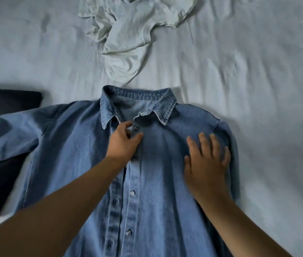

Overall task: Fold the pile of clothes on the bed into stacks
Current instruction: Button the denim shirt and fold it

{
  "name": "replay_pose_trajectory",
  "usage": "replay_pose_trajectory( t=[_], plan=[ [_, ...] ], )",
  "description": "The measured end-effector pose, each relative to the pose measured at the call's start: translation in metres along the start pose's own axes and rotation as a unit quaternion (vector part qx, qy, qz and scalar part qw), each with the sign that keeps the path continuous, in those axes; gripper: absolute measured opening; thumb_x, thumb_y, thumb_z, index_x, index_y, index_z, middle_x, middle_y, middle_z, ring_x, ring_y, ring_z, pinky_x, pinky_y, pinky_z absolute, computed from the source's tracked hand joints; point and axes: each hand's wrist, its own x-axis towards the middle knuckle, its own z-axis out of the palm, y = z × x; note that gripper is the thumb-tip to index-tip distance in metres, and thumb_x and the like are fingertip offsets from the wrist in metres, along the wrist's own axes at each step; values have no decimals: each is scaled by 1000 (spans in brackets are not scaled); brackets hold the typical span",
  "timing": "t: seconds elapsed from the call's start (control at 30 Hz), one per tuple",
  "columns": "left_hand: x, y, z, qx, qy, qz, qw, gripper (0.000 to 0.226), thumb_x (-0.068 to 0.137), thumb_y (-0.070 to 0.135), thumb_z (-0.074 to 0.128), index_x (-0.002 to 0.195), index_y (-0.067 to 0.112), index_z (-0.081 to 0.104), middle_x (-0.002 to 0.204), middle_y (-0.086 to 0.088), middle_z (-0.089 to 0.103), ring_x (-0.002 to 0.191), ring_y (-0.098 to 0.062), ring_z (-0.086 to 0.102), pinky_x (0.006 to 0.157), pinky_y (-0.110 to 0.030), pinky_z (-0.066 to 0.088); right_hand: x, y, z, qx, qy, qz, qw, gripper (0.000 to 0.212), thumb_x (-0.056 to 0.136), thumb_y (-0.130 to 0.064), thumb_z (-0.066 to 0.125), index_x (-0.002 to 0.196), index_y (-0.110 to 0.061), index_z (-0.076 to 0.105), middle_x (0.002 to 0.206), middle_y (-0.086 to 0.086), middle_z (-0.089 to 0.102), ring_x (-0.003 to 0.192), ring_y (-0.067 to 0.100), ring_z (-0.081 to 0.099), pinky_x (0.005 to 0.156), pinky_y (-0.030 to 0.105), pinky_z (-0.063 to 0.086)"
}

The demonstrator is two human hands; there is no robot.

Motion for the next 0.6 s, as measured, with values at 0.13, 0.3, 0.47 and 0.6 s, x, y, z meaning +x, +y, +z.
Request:
replay_pose_trajectory(
  t=[0.13,0.3,0.47,0.6],
  plan=[
    [-38,-23,10,10,-36,-13,999,50,88,15,64,132,27,42,88,11,59,79,-9,57,67,-19,44,-38,34,-13,46,-59,173,982,59,89,-49,32,131,-12,50,137,16,47,128,35,41,105,52,26],
    [-47,-36,9,155,86,18,984,47,94,20,53,138,27,39,109,-15,65,95,-36,61,72,-36,42,-59,50,-21,70,-123,186,972,73,84,-49,59,143,-12,36,126,13,54,113,35,53,93,47,43],
    [-56,-44,-2,242,109,98,959,35,97,27,47,132,28,48,121,-8,58,91,-40,62,72,-44,47,-55,64,-24,105,-65,55,991,46,87,-10,46,131,-18,55,83,16,58,62,37,58,56,38,50],
    [-51,-54,-7,358,36,58,931,33,99,36,39,129,33,52,116,-8,50,95,-36,59,79,-45,48,-60,105,-23,38,-52,38,997,42,93,-28,41,128,-14,58,76,13,56,60,35,57,58,36,45]
  ],
)
